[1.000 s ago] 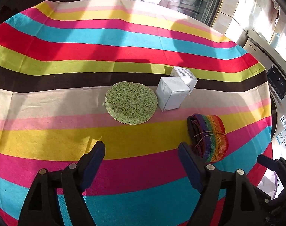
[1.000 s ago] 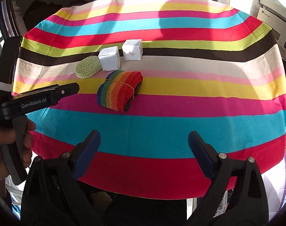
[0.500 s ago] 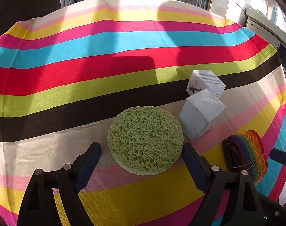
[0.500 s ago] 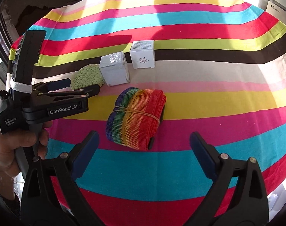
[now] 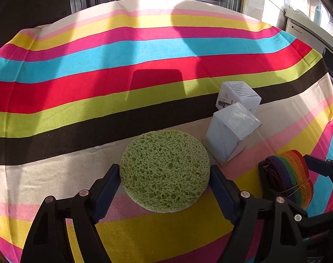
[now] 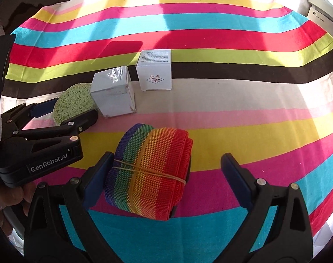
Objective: Organize objects
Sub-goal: 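Grasp the green round sponge with left tool while right tool grasps the rainbow pouch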
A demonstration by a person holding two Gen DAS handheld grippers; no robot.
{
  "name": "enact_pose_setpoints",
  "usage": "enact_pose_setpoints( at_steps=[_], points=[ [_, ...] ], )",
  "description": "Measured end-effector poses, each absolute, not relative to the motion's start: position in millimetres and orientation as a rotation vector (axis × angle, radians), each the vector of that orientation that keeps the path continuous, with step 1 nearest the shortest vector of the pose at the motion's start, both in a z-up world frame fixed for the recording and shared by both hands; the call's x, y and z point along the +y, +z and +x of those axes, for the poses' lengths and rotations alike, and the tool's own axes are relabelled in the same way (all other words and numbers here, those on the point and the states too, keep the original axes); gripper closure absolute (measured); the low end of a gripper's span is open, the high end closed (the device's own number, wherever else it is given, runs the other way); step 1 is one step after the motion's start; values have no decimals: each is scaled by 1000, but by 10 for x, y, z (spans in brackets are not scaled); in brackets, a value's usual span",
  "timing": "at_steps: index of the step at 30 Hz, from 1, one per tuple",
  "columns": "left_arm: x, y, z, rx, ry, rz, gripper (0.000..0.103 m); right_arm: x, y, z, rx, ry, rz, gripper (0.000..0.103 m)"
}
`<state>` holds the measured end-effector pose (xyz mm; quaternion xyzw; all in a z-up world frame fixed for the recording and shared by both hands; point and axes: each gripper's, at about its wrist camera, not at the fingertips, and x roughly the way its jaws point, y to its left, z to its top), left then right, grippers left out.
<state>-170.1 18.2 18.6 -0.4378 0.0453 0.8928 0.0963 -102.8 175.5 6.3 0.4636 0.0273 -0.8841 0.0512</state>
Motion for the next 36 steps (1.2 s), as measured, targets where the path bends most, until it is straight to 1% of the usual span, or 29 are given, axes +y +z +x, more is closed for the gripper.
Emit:
enact_pose_setpoints(
  at_steps=[3, 5, 6, 8, 10, 24, 29, 36],
  points=[
    [141, 191, -1581, 115, 2668, -1310, 22, 1763, 41, -1055, 69, -2673, 1397, 10],
    [119, 193, -1520, 101, 2683, -1321, 22, 1726, 37, -1036, 105, -2666, 1385, 19],
    [116, 194, -1490, 100, 2687, -1326, 22, 1700, 40, -1015, 126, -2662, 1374, 21],
    [115, 200, -1430, 90, 2696, -1338, 22, 1664, 46, -976, 157, -2655, 1357, 31],
    [123, 204, -1376, 82, 2704, -1347, 22, 1660, 59, -940, 162, -2646, 1344, 37],
    [252, 230, -943, 26, 2709, -1397, 22, 1963, 72, -583, 153, -2623, 1349, 37],
    [417, 247, -826, 10, 2676, -1394, 22, 2173, 104, -435, 129, -2637, 1358, 37],
    [743, 273, -676, 41, 2619, -1368, 22, 2445, 163, -213, 99, -2659, 1375, 37]
  ],
)
